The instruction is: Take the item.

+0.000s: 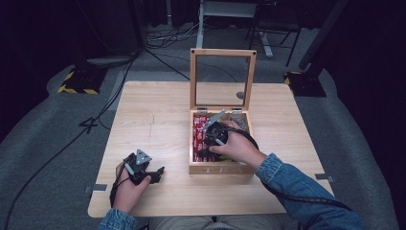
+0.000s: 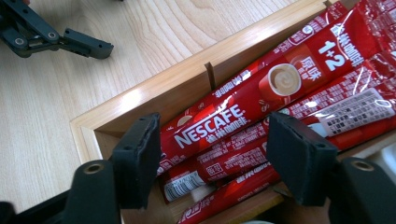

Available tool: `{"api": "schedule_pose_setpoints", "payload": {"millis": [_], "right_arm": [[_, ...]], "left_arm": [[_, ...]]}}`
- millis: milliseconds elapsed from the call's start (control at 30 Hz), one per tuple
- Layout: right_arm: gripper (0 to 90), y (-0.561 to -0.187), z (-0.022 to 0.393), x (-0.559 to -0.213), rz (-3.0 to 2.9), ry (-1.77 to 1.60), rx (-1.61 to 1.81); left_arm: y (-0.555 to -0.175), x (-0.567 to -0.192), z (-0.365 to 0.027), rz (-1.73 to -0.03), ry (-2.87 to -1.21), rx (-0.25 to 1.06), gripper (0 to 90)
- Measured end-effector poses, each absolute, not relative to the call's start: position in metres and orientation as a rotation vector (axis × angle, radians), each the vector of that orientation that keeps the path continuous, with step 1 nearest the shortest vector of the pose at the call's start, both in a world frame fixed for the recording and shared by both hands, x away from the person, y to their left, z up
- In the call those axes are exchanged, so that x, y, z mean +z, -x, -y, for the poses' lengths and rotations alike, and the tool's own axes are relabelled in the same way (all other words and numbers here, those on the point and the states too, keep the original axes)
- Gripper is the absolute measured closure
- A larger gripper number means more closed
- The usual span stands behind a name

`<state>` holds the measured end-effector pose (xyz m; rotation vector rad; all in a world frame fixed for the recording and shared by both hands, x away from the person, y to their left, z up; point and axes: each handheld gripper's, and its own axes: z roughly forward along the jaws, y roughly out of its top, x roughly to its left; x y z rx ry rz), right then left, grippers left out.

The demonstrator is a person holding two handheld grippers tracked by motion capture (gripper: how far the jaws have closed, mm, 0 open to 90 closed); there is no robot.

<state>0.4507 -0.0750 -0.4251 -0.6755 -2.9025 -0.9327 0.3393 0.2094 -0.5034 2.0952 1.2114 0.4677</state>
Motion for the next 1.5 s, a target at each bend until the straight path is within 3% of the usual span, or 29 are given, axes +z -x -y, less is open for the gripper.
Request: {"api": "schedule_pose_setpoints", "payload": {"millis": [467, 733, 933, 1067, 1200, 1500], "right_arm": [[35.8, -0.451, 0.069, -0.429, 2.894, 0.713, -0.926], [50.6, -0.448, 0.065, -0.428, 2.948, 0.639, -0.923], [52.6, -0.449, 0.062, -0.432, 2.933, 0.63, -0.909], [66.9, -0.446, 0.064, -0.43, 2.909, 0.679, -0.952], [75.8, -0.444, 0.066, -0.427, 2.881, 0.736, -0.979], [77.8, -0.44, 0.069, -0.412, 2.837, 0.777, -1.096]], "left_arm": [[-0.339, -0.503, -0.209, -1.211, -2.096, 0.469, 22.2], [-0.339, -0.504, -0.209, -1.21, -2.094, 0.469, 22.2], [-0.339, -0.503, -0.209, -1.209, -2.097, 0.471, 22.2], [-0.339, -0.503, -0.209, -1.209, -2.096, 0.47, 22.2], [-0.339, -0.503, -0.209, -1.21, -2.096, 0.47, 22.2], [-0.339, -0.504, -0.209, -1.21, -2.095, 0.468, 22.2]]}}
